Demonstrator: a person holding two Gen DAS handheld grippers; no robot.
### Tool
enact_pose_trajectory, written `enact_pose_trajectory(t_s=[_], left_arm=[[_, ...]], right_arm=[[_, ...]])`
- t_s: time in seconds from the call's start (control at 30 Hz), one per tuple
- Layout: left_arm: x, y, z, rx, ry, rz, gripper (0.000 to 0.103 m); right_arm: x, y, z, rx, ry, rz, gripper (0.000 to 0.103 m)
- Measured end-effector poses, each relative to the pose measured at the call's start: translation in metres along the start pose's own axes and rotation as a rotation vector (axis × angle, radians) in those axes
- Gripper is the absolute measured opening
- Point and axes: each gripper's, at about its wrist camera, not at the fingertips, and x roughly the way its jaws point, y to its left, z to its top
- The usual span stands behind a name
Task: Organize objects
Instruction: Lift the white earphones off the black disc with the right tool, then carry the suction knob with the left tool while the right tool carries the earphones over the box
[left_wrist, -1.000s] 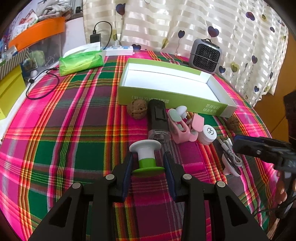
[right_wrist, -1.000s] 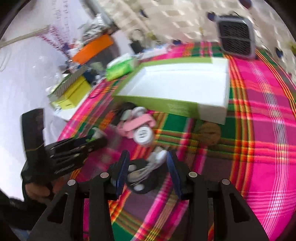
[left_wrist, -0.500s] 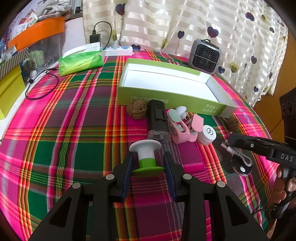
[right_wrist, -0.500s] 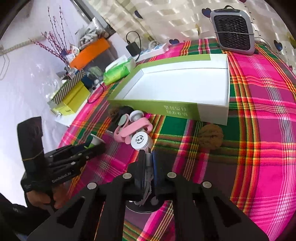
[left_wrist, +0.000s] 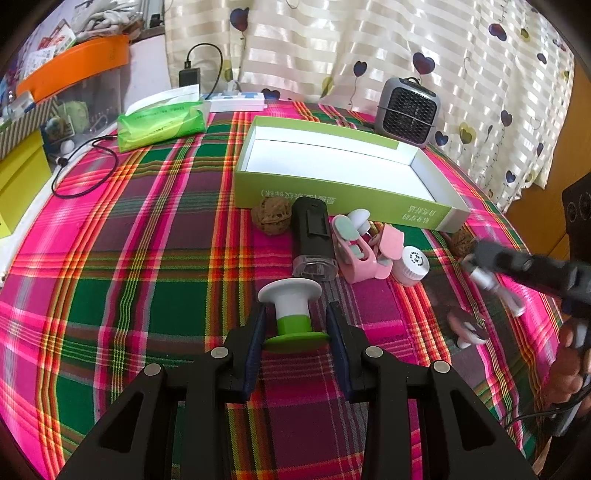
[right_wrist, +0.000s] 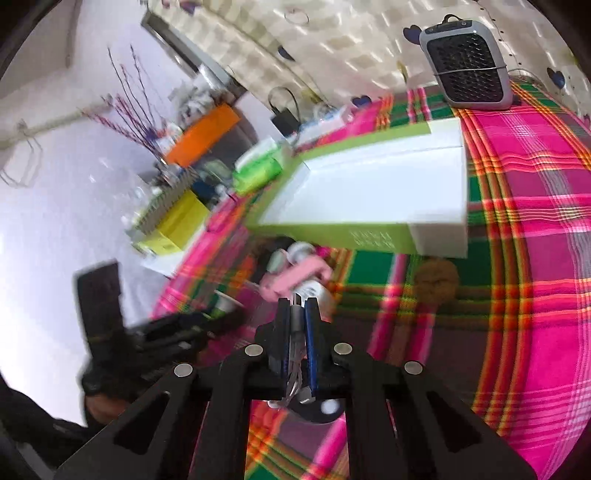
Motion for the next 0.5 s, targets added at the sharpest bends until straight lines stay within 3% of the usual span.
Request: enact_pose_trajectory(t_s=[0.5], left_arm=[[-0.018, -0.006, 0.005, 0.017, -0.062, -0.042, 0.031]], right_arm=[[0.000, 0.019, 0.002, -0.089, -0.016, -0.079, 0.008]])
